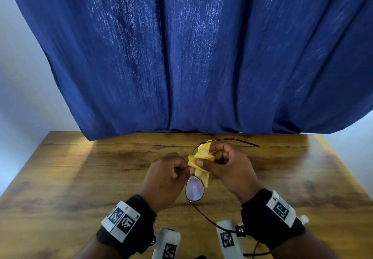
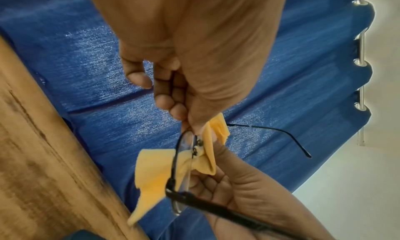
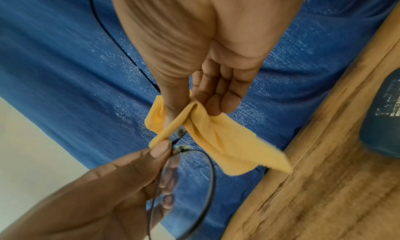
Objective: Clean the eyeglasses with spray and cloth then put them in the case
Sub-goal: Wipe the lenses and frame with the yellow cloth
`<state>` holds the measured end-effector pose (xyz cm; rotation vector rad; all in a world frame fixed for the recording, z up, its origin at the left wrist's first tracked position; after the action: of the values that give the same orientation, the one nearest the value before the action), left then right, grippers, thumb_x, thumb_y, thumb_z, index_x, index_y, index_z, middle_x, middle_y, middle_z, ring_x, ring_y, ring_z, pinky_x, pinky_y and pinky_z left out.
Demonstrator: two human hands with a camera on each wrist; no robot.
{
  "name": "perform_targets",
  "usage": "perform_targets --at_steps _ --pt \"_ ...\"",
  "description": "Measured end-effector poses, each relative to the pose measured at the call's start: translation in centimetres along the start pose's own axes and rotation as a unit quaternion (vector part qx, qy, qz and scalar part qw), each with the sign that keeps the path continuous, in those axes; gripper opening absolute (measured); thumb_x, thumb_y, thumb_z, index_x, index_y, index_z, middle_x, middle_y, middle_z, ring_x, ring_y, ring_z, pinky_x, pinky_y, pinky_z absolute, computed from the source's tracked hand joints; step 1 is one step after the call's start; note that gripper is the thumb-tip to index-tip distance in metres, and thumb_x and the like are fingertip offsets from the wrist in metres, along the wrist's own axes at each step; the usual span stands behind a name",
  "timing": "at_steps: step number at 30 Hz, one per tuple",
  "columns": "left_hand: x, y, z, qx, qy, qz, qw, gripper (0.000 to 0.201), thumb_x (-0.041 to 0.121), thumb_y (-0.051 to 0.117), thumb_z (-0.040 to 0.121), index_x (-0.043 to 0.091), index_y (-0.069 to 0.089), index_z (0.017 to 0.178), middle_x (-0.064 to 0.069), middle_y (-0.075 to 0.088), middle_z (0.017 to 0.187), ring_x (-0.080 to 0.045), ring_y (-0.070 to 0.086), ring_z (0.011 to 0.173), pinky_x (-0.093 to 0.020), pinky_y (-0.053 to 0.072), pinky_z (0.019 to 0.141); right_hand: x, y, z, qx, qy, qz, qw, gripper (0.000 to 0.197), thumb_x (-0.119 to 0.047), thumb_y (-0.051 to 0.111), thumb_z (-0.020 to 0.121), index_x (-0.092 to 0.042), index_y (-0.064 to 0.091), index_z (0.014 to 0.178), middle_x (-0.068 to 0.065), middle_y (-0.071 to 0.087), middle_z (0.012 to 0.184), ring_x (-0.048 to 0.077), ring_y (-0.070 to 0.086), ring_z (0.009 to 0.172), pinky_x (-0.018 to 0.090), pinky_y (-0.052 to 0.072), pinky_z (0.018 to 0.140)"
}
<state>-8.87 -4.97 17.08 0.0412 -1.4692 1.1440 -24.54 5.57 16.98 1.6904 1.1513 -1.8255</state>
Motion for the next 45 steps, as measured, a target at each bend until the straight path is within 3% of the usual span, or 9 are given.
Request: perform_targets --at_steps 7,12,16,21,28,32,35,39,45 --pt "-0.3 0.5 0.0 -0.014 0.000 -0.016 1.000 0.012 0.026 0.076 0.091 0.023 0.076 0.080 0.011 0.069 0.080 -0.010 0.064 0.080 -0.016 0.047 0.066 0.2 -0.9 0.0 0.029 -0.006 0.000 1.000 0.004 -0.025 0.083 0.083 -0.022 0.080 0.082 -0.004 0.079 0.083 0.020 0.074 0.086 0.040 0.059 0.077" --pt "0.3 -0.6 0.0 0.031 0.059 0.014 0.998 0.008 0.035 0.077 0.088 0.029 0.077 0.082 0.019 0.067 0.081 -0.007 0.065 0.083 -0.010 0.047 0.068 0.1 -2.8 -0.1 -0.032 -0.034 -0.008 0.999 0.014 -0.018 0.076 0.089 -0.020 0.076 0.103 -0.006 0.080 0.094 0.009 0.075 0.089 0.027 0.060 0.078" --pt "2.2 -3.1 -0.2 0.112 0.178 0.068 0.975 0.002 0.030 0.082 0.087 0.029 0.080 0.087 0.024 0.066 0.089 -0.002 0.063 0.085 -0.029 0.053 0.074 -0.4 -6.8 0.3 0.062 -0.018 0.022 0.998 0.024 -0.019 0.082 0.083 -0.021 0.070 0.105 -0.009 0.079 0.092 0.004 0.074 0.087 0.023 0.055 0.075" --pt "5.5 -4.5 -1.4 0.160 0.369 0.129 0.906 0.005 0.020 0.085 0.086 0.023 0.081 0.086 0.015 0.071 0.100 -0.010 0.065 0.089 -0.037 0.052 0.072 -6.3 -6.3 -2.0 -0.063 -0.213 0.053 0.974 0.013 -0.018 0.081 0.078 -0.021 0.079 0.090 -0.003 0.076 0.094 0.013 0.073 0.085 0.023 0.057 0.073" --pt "8.7 -4.5 -3.3 0.167 0.435 0.209 0.860 0.014 0.020 0.081 0.091 0.023 0.083 0.077 0.011 0.079 0.089 -0.008 0.071 0.090 -0.035 0.052 0.066 -7.0 -3.5 -2.1 -0.129 -0.233 -0.064 0.962 0.010 -0.035 0.078 0.084 -0.030 0.079 0.093 0.004 0.073 0.092 0.035 0.064 0.077 0.057 0.052 0.067" --pt "9.0 -4.8 -4.1 0.189 0.442 0.236 0.845 0.018 0.018 0.080 0.091 0.022 0.081 0.074 0.009 0.078 0.083 -0.013 0.076 0.080 -0.035 0.049 0.066 -8.3 -2.8 -3.5 -0.196 -0.265 -0.094 0.940 0.012 -0.027 0.082 0.080 -0.033 0.077 0.089 -0.009 0.073 0.096 0.015 0.067 0.081 0.025 0.052 0.067" --pt "9.1 -4.8 -4.5 0.198 0.446 0.251 0.836 0.014 0.018 0.083 0.088 0.022 0.083 0.075 0.010 0.079 0.084 -0.011 0.075 0.080 -0.033 0.048 0.066 -8.1 -3.1 -2.5 -0.142 -0.215 -0.125 0.958 0.012 -0.034 0.084 0.078 -0.030 0.072 0.081 -0.006 0.065 0.077 0.014 0.055 0.064 0.037 0.047 0.060" --pt "9.2 -5.0 -4.9 0.206 0.445 0.252 0.835 0.015 0.015 0.083 0.087 0.022 0.080 0.074 0.009 0.077 0.082 -0.013 0.076 0.078 -0.033 0.043 0.069 -8.9 -1.9 -3.4 -0.209 -0.220 -0.121 0.945 0.011 -0.028 0.084 0.079 -0.030 0.074 0.085 -0.008 0.070 0.084 0.014 0.060 0.069 0.029 0.048 0.061" --pt "9.2 -5.1 -5.0 0.211 0.440 0.218 0.845 0.013 0.017 0.085 0.086 0.025 0.081 0.077 0.012 0.078 0.083 -0.012 0.075 0.078 -0.032 0.045 0.070 -8.2 -4.7 -0.6 -0.080 -0.167 -0.090 0.979 0.009 -0.029 0.080 0.082 -0.029 0.078 0.091 -0.011 0.076 0.082 0.006 0.068 0.072 0.021 0.051 0.064"
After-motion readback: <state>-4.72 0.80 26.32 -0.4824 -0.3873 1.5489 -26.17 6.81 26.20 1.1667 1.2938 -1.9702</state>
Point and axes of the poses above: each hand's wrist, its own z-axis towards the middle knuckle, its own y-axis out of the palm, x = y × z, the point moved 6 cm from there along z, towards the middle knuckle
